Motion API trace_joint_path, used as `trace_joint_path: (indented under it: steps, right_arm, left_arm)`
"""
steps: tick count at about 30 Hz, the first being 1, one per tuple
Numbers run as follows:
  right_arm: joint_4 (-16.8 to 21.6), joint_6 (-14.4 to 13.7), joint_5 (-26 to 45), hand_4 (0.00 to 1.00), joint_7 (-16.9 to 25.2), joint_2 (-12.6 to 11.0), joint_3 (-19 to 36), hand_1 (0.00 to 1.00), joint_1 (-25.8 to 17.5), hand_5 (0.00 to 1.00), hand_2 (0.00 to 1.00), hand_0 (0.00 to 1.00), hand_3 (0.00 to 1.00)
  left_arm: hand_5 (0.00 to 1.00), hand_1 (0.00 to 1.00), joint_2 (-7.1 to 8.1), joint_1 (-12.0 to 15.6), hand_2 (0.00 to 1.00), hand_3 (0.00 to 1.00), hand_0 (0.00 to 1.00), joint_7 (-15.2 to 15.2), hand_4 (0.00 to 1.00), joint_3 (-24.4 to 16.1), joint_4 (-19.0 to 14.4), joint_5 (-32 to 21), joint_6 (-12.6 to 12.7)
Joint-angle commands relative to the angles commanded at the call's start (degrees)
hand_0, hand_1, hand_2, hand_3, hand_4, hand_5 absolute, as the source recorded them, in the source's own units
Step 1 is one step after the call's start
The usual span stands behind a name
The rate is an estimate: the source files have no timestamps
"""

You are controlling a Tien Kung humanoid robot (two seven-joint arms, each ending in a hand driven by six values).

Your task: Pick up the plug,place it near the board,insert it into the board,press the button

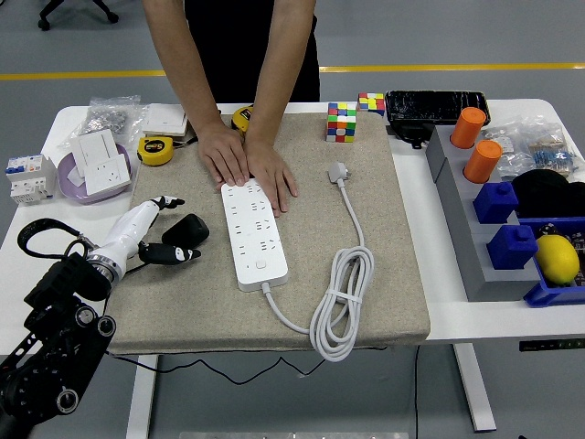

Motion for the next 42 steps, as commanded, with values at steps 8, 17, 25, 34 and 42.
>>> trace_joint_path:
  steps: [8,17,25,34,42]
  right_arm:
    - [0.0,0.01,0.22,0.998,0.07,-0.05,-0.42,0.771,0.02,0.868,0.761,0.867,0.794]
    - [0.0,0.02,-0.04,0.998,-0.02,-0.14,-0.14,0.771,0.03,0.867,0.761,0.866,0.794]
    - [0.0,0.04,0.02,0.998,0.02,-0.14,-0.04,0.771,0.06,0.867,0.761,0.866,0.794]
    - [0.0,0.05,0.09,0.998,0.08,-0.17,0.05,0.771,0.11,0.867,0.76,0.866,0.794]
    - [0.0,0.04,-0.02,0.998,0.06,-0.25,0.3,0.771,0.14,0.868,0.76,0.866,0.794]
  left_arm:
    - [0.236,0.676,-0.13,-0.59,0.453,0.519,0.762,-0.21,0.998,0.11,1.35,0.09,1.28]
    - [0.253,0.633,-0.31,-1.57,0.411,0.488,0.731,-0.3,0.998,0.33,2.42,0.61,2.23]
    - [0.263,0.594,-0.22,-1.92,0.387,0.453,0.696,-0.64,0.993,0.32,2.69,2.21,3.06]
    - [0.263,0.571,-0.2,-2.1,0.383,0.455,0.653,-0.99,0.907,0.13,3.2,3.57,3.92]
    - [0.263,0.57,-0.27,-2.17,0.395,0.468,0.651,-0.91,0.906,0.1,3.28,3.76,3.53]
